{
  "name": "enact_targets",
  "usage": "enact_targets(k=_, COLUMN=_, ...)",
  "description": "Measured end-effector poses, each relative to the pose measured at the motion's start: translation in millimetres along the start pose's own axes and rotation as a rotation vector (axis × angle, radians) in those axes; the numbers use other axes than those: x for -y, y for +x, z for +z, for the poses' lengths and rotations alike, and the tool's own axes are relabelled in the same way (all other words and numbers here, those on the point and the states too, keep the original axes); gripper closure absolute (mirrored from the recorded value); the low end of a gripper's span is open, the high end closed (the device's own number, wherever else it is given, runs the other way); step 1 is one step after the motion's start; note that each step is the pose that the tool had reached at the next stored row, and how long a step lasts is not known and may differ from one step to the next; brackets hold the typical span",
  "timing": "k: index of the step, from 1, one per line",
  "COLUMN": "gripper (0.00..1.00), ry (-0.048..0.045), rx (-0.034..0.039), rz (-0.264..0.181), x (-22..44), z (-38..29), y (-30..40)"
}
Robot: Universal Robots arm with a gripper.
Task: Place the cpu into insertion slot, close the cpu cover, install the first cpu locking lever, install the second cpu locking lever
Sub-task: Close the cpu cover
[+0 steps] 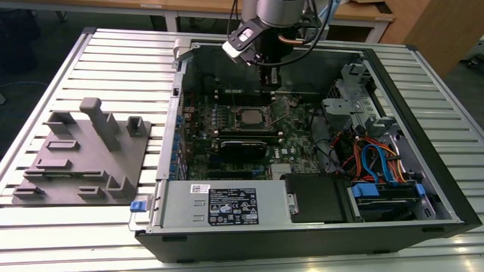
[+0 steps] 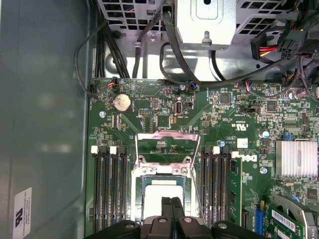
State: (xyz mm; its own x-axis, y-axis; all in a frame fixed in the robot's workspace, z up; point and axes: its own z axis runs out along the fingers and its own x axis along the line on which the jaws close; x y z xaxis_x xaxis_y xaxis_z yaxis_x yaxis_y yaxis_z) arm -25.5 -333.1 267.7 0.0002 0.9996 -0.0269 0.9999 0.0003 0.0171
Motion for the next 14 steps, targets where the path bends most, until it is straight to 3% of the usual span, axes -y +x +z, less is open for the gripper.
enact_targets(k=14, gripper=0.9, ry=0.0, rx=0.0, rz=0.0, x=-4.1, z=0.1, y=0.1)
